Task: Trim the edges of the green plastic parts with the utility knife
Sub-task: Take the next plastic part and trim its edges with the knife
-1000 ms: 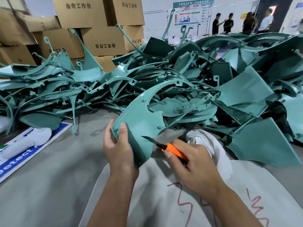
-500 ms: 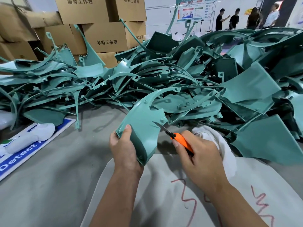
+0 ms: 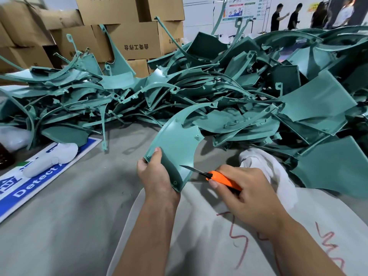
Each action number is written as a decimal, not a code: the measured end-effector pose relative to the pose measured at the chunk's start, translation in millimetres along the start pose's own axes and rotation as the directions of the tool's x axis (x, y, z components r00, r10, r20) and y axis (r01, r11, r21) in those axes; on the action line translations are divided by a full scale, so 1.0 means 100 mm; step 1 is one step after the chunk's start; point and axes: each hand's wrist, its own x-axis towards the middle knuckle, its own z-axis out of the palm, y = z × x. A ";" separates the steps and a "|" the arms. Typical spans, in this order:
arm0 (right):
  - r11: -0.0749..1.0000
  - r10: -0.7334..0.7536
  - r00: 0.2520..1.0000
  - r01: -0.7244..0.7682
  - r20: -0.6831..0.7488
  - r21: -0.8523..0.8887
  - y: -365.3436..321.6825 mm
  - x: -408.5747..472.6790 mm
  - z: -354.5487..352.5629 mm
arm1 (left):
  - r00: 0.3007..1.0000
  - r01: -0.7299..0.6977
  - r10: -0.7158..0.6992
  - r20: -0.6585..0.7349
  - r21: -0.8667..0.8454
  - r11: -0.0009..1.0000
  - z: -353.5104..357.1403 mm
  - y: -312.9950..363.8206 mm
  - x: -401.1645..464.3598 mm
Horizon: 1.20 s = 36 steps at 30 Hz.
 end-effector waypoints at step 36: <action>0.890 0.180 0.963 -0.073 -0.201 0.450 -0.28 0.03 0.04 | 0.915 0.184 -0.148 0.374 -0.062 0.981 0.06 -0.06 -0.25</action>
